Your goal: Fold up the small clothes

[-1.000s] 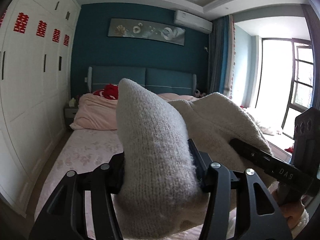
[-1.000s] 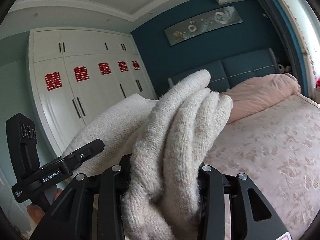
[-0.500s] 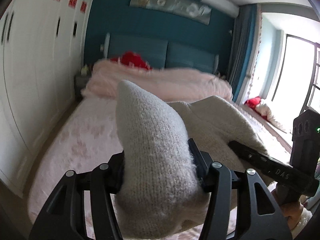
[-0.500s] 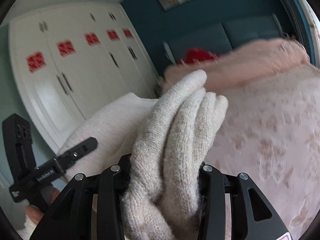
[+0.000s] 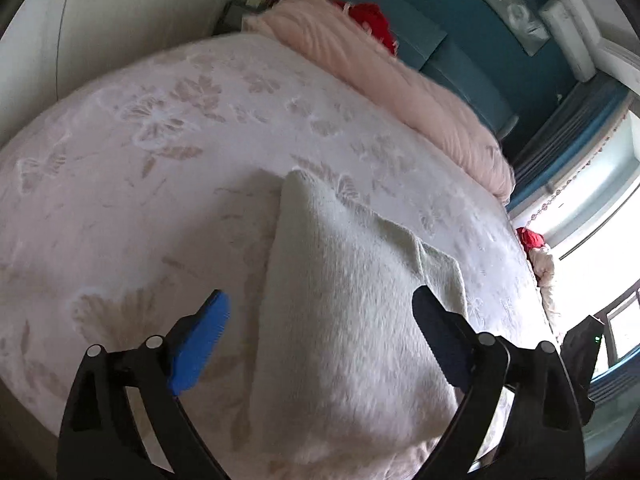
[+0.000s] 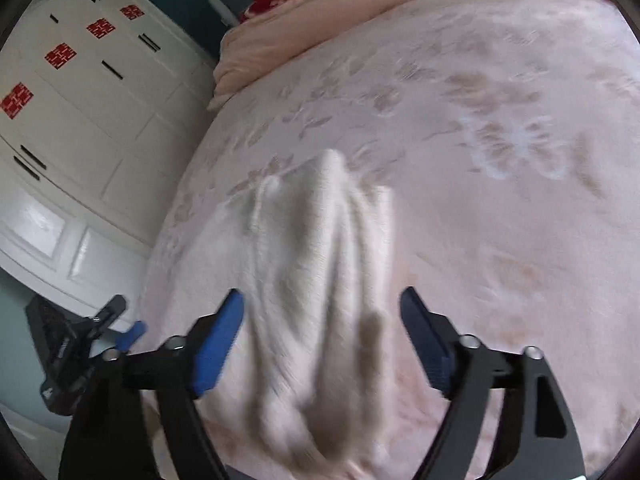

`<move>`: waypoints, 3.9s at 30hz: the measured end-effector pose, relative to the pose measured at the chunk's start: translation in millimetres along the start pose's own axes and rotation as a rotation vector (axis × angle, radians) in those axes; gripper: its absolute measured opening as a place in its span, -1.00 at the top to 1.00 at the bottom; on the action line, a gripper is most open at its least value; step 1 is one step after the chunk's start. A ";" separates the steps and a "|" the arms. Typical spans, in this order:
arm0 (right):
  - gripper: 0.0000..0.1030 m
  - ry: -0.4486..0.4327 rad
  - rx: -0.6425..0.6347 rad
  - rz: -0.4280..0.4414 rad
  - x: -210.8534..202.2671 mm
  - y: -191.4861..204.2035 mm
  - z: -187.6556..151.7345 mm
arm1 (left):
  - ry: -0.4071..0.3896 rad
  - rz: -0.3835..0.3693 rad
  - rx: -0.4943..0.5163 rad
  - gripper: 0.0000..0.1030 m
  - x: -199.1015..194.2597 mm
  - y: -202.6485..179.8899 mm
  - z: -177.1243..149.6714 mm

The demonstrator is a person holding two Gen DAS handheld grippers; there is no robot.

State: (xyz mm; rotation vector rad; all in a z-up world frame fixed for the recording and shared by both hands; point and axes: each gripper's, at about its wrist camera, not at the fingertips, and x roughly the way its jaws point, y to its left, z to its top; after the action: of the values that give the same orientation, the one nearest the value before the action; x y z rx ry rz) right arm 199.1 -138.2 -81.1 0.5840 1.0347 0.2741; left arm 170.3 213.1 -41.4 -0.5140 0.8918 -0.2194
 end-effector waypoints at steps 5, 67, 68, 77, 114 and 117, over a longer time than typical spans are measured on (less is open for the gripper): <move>0.24 0.093 0.049 0.010 42.7 -1.4 -0.5 | 0.231 0.023 -0.057 -0.23 65.6 3.9 -3.6; 0.41 0.021 -0.163 -0.191 -49.8 -2.8 -48.2 | 0.150 0.271 0.312 -0.01 35.1 -79.4 -54.7; 0.33 0.065 -0.162 -0.233 -32.9 -10.7 -51.6 | 0.156 0.270 0.314 -0.02 38.8 -80.7 -58.1; 0.12 -0.124 -0.188 -0.236 -86.3 18.8 -52.2 | 0.147 0.310 0.352 -0.05 44.1 -88.8 -65.5; -0.17 0.094 0.089 -0.095 3.9 -47.5 -18.7 | 0.248 0.036 -0.126 -0.43 50.4 -25.1 -71.8; 0.37 0.034 0.037 -0.076 -16.4 -27.6 -13.7 | 0.242 0.011 -0.113 -0.04 52.8 -32.9 -67.1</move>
State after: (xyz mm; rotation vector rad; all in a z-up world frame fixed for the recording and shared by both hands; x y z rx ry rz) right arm 177.5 -164.1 -90.2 0.5741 1.0941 0.1988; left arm 151.0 141.8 -95.3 -0.5958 1.1471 -0.2245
